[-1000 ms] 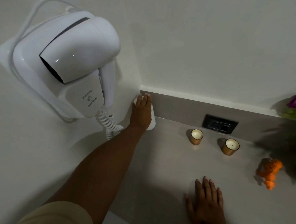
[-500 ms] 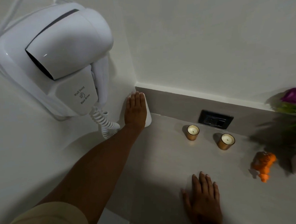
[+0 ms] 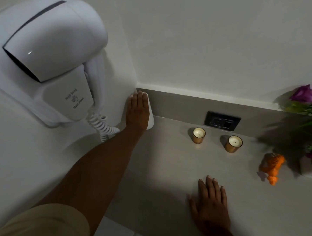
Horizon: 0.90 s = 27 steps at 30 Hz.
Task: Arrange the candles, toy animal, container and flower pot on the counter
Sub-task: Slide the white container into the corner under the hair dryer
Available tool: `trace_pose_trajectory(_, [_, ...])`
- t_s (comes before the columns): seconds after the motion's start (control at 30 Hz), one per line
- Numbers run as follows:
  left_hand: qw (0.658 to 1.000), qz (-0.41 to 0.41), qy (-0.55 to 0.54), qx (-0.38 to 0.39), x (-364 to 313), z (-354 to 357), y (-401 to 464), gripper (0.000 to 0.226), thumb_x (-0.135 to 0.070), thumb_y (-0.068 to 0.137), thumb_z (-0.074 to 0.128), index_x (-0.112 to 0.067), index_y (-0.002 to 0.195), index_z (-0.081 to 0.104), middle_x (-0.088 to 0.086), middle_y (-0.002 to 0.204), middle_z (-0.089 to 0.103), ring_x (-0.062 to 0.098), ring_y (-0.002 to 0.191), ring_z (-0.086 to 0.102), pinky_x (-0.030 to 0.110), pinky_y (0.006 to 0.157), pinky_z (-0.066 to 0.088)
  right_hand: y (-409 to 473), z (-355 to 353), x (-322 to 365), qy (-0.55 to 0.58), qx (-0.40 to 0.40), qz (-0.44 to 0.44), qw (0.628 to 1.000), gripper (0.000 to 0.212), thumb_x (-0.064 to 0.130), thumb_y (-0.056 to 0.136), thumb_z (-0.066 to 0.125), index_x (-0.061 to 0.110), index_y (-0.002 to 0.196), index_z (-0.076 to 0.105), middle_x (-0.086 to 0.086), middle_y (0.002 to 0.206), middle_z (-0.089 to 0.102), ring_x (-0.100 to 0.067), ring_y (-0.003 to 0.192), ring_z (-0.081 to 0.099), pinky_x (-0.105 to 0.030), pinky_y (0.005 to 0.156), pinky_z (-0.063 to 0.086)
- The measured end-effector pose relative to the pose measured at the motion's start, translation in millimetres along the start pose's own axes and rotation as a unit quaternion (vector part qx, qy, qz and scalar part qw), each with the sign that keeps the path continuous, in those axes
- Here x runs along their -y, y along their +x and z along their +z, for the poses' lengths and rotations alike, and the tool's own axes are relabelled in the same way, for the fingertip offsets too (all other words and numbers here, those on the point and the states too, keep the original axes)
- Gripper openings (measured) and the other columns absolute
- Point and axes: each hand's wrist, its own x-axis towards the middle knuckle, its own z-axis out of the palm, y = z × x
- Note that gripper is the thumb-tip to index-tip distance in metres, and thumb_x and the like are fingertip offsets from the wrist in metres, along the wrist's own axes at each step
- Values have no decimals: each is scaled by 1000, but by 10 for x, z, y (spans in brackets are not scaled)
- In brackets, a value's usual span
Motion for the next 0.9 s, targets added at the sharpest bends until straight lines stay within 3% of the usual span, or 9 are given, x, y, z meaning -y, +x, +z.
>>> trace_pose_trajectory(0.5, [998, -9, -16, 62, 11, -15, 13, 52, -22, 98, 59, -5, 145, 46, 15, 146, 54, 31, 134, 53, 43, 117, 39, 372, 2, -27, -39, 25, -45, 998, 85, 76, 89, 12, 24, 156, 12, -6, 164, 4, -26, 151, -7, -50, 121, -2])
trace_pose_trajectory(0.9, [993, -21, -36, 112, 23, 59, 42, 58, -19, 102, 50, -2, 153, 28, 19, 157, 39, 36, 144, 38, 47, 123, 26, 536, 62, -54, -29, 15, -48, 998, 82, 74, 90, 22, 23, 154, 20, -8, 163, 14, -27, 151, 0, -51, 121, 5])
